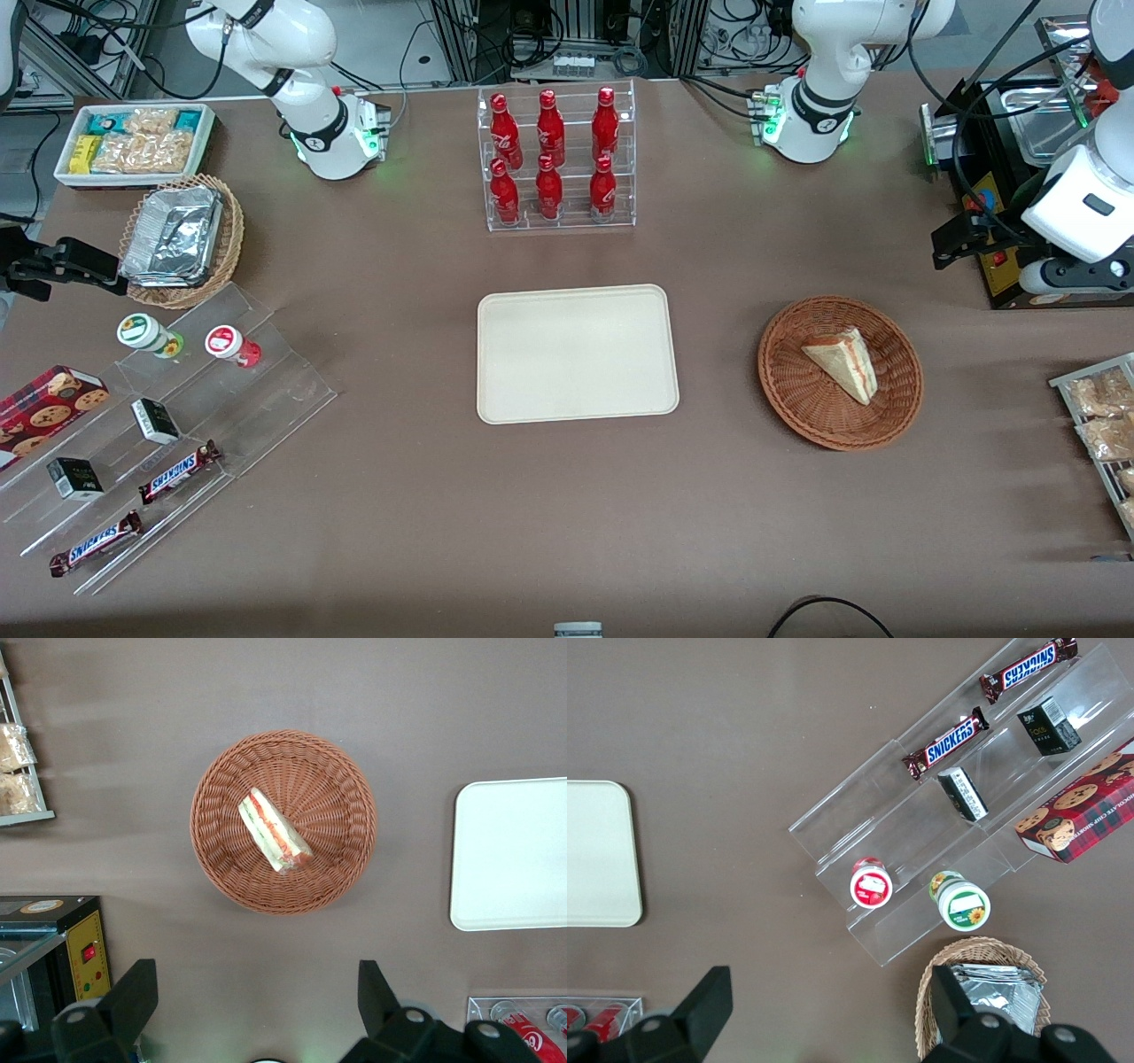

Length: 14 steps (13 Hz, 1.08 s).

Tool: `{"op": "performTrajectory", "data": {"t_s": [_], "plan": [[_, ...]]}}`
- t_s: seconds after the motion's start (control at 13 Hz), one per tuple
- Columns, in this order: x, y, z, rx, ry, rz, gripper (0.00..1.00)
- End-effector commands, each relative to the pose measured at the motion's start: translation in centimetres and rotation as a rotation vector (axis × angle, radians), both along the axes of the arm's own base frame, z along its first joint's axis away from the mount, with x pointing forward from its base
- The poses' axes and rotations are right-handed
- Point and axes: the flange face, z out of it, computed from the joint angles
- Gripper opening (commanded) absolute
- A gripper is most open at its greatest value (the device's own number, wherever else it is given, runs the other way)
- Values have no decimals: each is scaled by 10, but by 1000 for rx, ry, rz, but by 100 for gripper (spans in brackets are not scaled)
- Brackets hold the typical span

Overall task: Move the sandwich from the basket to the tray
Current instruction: 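Move the left gripper down over the wrapped sandwich in the wicker basket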

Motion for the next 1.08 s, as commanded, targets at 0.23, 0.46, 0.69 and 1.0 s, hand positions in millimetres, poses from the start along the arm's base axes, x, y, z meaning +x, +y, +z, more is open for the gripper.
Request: {"op": "performTrajectory", "data": {"t_s": [0.23,0.46,0.69,1.0], "plan": [[0,5,-9,-8,45,-10,100],[13,3,-48,2,52,-7,100],[16,6,-100,-1,43,5,100],[10,2,-179,14,-18,280,100]]}}
